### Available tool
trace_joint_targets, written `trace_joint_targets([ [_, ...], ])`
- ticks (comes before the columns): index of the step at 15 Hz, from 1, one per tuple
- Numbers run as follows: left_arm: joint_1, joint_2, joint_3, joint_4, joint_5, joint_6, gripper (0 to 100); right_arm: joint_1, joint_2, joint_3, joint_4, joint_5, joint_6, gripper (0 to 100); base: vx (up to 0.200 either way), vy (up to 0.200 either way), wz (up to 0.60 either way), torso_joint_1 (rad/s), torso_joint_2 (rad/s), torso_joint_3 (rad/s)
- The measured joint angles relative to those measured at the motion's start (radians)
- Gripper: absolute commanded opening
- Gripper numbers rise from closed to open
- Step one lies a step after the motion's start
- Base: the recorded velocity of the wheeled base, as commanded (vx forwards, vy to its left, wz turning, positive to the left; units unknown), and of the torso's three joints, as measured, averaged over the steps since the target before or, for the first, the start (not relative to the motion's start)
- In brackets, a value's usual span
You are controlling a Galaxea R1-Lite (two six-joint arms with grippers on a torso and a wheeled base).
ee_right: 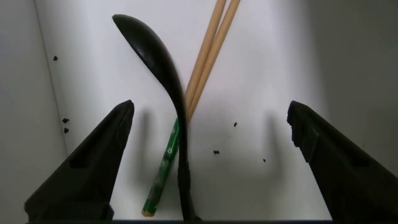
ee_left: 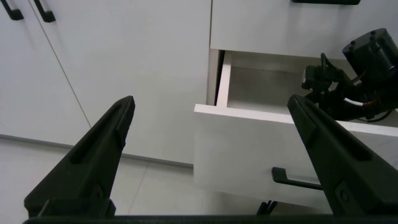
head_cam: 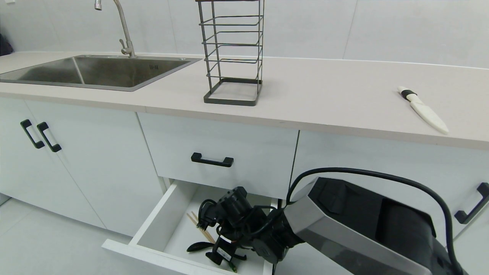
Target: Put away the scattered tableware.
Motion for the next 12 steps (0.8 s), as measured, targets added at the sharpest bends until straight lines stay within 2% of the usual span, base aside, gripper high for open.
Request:
trace_joint_targets([
  [4,0.000,0.000,0.000,0.000,0.000,0.000,100,0.021,-0.044,0.011,0.001,0.000,-0.003,100,0.000,0.000,0.00,0.000,0.00,0.000],
  [12,0.000,0.000,0.000,0.000,0.000,0.000,100,0.061,-0.210,0.121,-0.002,-0.007,-0.001,100,0.000,0.000,0.00,0.000,0.00,0.000],
])
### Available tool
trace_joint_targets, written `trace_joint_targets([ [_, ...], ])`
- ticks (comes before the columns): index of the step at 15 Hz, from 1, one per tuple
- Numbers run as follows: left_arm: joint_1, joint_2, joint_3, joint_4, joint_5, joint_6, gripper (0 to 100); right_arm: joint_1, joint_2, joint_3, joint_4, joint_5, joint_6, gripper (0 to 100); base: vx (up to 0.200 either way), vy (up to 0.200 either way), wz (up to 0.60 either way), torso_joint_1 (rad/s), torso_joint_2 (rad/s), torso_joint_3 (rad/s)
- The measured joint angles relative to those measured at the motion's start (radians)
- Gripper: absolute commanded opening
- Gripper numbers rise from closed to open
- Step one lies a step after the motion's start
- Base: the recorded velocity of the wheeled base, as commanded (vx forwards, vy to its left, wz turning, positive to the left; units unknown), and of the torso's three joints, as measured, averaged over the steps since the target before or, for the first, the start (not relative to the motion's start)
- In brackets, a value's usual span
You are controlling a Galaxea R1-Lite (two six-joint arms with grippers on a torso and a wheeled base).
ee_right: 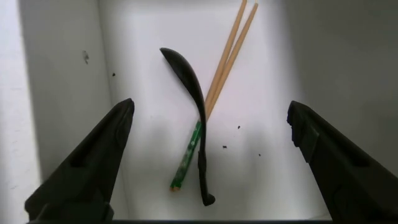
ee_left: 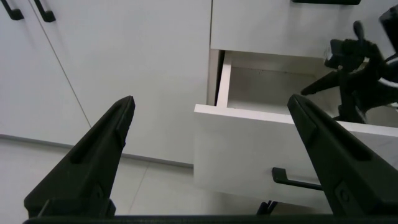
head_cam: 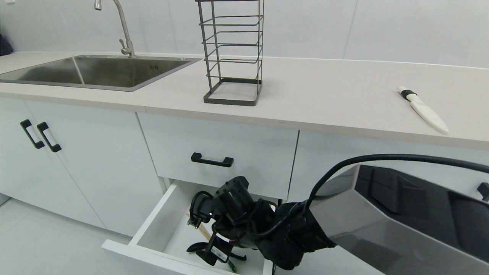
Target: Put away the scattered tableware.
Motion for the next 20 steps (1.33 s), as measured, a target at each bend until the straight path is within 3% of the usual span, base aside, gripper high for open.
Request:
trace_joint_targets([
  [20,0.000,0.000,0.000,0.000,0.000,0.000,100,-0.009,-0.561,0.541,-0.130,-0.025,0.013,100,0.000,0.000,0.00,0.000,0.00,0.000],
])
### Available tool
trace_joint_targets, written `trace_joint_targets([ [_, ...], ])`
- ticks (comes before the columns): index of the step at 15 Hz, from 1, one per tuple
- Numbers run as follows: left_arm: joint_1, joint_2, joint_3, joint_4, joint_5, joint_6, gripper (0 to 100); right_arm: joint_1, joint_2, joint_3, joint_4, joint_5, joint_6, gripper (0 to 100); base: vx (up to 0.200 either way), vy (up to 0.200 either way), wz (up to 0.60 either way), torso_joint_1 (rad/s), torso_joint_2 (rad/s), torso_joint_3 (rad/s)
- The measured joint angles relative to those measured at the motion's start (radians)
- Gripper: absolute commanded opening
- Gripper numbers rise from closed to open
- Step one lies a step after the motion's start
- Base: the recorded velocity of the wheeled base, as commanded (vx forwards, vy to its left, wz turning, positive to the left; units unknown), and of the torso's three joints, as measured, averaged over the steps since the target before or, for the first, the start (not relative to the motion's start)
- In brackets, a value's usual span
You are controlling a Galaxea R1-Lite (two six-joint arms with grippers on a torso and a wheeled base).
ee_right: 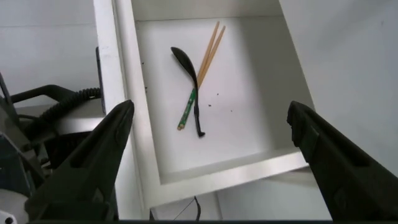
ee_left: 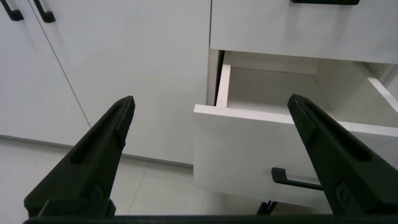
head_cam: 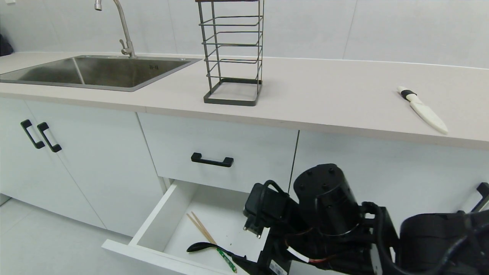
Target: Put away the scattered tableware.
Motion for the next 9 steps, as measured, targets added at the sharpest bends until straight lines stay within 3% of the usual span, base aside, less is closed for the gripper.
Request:
trace_joint_targets([
  [9,0.000,0.000,0.000,0.000,0.000,0.000,100,-0.058,-0.530,0.416,0.049,0.000,0.061,100,0.000,0.000,0.00,0.000,0.00,0.000],
])
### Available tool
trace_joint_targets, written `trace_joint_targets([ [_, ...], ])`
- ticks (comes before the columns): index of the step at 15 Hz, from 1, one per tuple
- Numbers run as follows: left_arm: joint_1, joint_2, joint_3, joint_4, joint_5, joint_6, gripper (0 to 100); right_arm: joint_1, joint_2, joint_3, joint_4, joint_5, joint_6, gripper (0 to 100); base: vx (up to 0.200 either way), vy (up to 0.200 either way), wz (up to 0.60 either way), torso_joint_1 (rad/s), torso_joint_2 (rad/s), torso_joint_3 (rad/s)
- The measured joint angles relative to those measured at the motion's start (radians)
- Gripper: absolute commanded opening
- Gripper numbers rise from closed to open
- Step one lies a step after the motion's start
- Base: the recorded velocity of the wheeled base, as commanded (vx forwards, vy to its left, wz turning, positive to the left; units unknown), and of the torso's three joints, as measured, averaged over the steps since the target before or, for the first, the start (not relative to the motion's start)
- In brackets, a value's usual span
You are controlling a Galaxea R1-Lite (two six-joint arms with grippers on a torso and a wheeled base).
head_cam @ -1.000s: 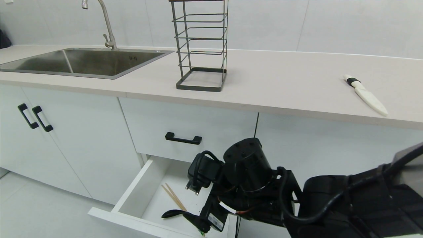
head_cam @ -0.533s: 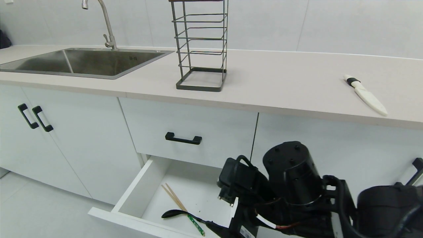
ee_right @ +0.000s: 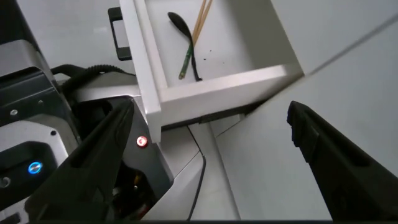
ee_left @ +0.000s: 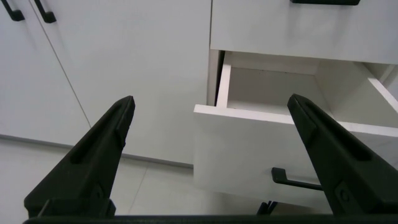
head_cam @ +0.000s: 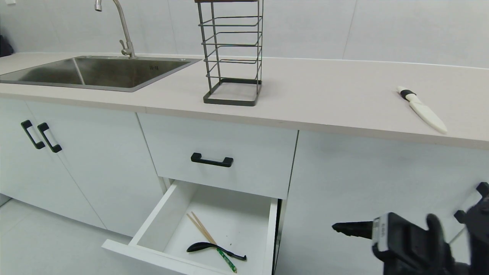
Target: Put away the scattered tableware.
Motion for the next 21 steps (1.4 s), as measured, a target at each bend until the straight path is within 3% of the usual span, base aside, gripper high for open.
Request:
trace_joint_targets([
  [10,0.000,0.000,0.000,0.000,0.000,0.000,100,-0.123,-0.486,0.191,0.073,-0.002,0.092,100,0.000,0.000,0.00,0.000,0.00,0.000],
  [15,0.000,0.000,0.000,0.000,0.000,0.000,100,-0.269,-0.650,0.265,0.076,-0.002,0.160,100,0.000,0.000,0.00,0.000,0.00,0.000],
  [21,0.000,0.000,0.000,0.000,0.000,0.000,100,-0.510,-0.771,0.319,0.079,-0.001,0.178,100,0.000,0.000,0.00,0.000,0.00,0.000],
])
